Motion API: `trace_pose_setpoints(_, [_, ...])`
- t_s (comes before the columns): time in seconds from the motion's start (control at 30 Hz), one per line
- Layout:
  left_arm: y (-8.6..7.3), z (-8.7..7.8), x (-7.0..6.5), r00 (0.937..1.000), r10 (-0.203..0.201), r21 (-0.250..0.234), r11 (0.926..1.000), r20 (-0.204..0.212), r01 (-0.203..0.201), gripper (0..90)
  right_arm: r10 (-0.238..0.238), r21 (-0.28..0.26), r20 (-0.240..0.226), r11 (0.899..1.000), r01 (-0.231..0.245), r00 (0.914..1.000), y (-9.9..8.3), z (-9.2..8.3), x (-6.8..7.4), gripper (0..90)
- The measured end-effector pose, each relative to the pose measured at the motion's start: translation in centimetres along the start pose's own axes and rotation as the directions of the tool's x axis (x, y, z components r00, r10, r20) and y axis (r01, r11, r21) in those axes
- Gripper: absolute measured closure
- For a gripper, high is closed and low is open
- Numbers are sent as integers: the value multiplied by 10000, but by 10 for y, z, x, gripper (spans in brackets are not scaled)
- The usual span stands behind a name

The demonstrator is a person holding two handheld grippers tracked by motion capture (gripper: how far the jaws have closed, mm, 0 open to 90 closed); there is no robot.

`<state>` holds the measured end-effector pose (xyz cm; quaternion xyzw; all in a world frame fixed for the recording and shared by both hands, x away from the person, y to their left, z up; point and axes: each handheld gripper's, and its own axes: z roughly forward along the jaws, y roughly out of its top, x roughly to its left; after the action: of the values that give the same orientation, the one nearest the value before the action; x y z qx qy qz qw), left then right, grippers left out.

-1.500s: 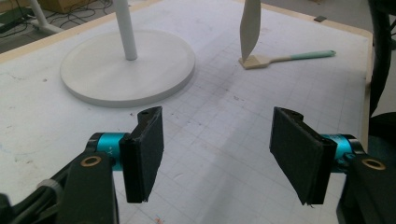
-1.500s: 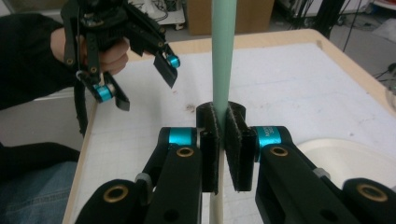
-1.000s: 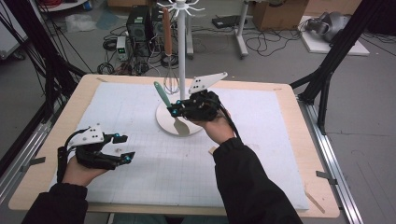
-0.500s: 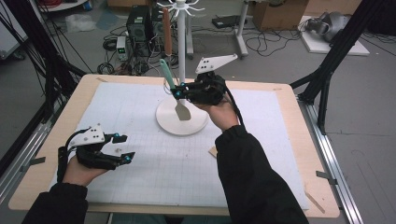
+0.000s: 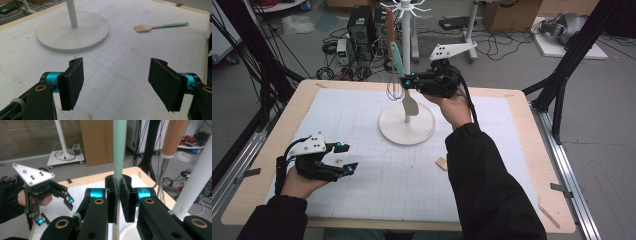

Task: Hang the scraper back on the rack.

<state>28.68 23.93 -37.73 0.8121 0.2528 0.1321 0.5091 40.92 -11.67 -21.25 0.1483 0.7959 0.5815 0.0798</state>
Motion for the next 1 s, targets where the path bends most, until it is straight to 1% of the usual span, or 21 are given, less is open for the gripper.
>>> trace_pose_setpoints(0.17, [-1, -2, 1, 10000, -10, 5, 10000, -56, 10, 288, 56, -82, 152, 10000, -55, 9999, 9, 0, -5, 847])
trace_pose_setpoints(0.23, [-2, -2, 1, 9999, -81, -22, 10000, -71, 81, 287, 81, -163, 209, 9998, -78, 9997, 13, 0, -6, 847])
trace_pose_setpoints(0.4, [-2, -3, 2, 9999, -78, -19, 10000, -90, 78, 286, 196, -312, 261, 9993, -188, 9995, 19, -1, -11, 847])
trace_pose_setpoints(0.57, [-3, -2, 1, 10000, -59, 2, 10000, -57, 59, 286, 183, -310, 451, 9994, -169, 9988, 27, -2, -15, 847])
trace_pose_setpoints(0.73, [-3, -3, 2, 10000, -50, -14, 10000, -37, 50, 286, 324, -326, 660, 9990, -303, 9973, 30, -4, -18, 847])
trace_pose_setpoints(1.0, [-2, -2, 1, 10000, -43, -40, 10000, -4, 43, 285, 397, -328, 726, 9988, -374, 9966, 35, -3, -22, 847])
